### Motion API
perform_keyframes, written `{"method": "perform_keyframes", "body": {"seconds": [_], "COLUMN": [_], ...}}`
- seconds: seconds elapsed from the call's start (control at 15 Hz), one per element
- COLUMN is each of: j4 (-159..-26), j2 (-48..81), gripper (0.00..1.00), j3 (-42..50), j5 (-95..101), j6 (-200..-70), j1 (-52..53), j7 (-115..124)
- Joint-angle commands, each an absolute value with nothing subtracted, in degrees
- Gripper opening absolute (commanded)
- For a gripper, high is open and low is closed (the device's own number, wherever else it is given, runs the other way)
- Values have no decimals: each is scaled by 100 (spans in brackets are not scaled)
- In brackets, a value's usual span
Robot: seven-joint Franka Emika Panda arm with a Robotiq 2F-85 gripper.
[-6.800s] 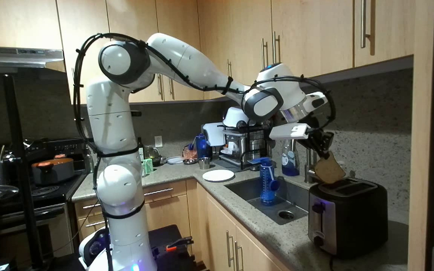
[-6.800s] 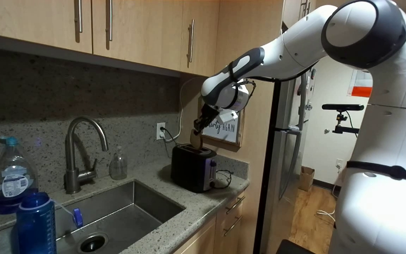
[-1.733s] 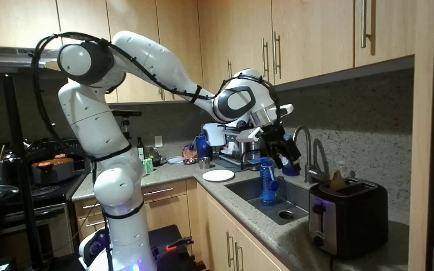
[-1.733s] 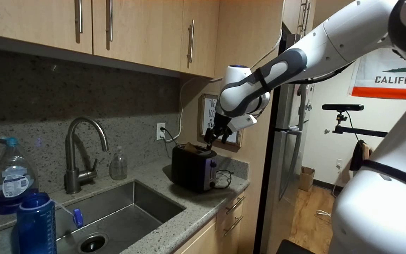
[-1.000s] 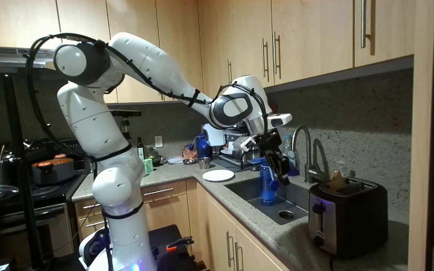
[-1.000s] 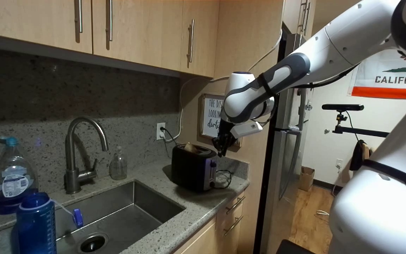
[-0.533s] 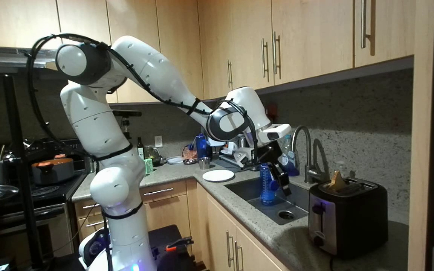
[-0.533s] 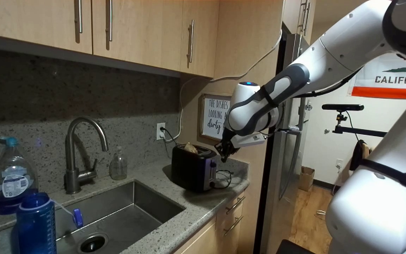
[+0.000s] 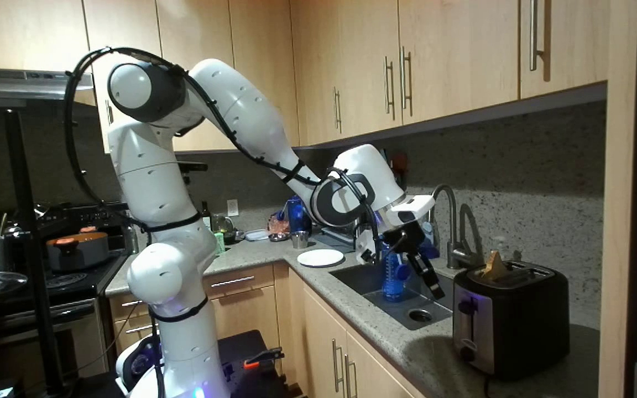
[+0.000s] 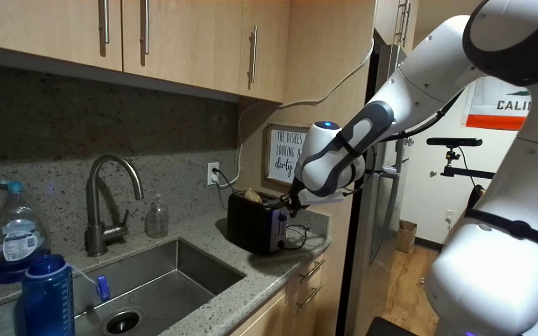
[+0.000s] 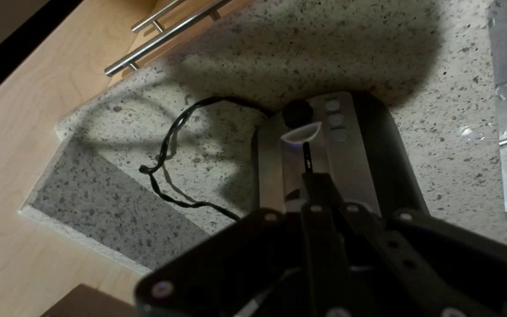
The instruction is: Put the slice of bread in the toaster, push the lever on the toaster down
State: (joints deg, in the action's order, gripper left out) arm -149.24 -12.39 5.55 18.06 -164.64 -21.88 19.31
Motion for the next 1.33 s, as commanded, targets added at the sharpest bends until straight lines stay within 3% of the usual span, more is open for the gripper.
{"method": "perform_keyframes", "body": {"seconds": [0.0,1.27], "j4": [-14674,-14095], "j2": [-892,-328], "gripper": [0,0], "j3": [374,372], "j5": [2235,3035], "j6": [-16708,-16892], "j1": [-2466,-2445], "j7": [2499,3663]}}
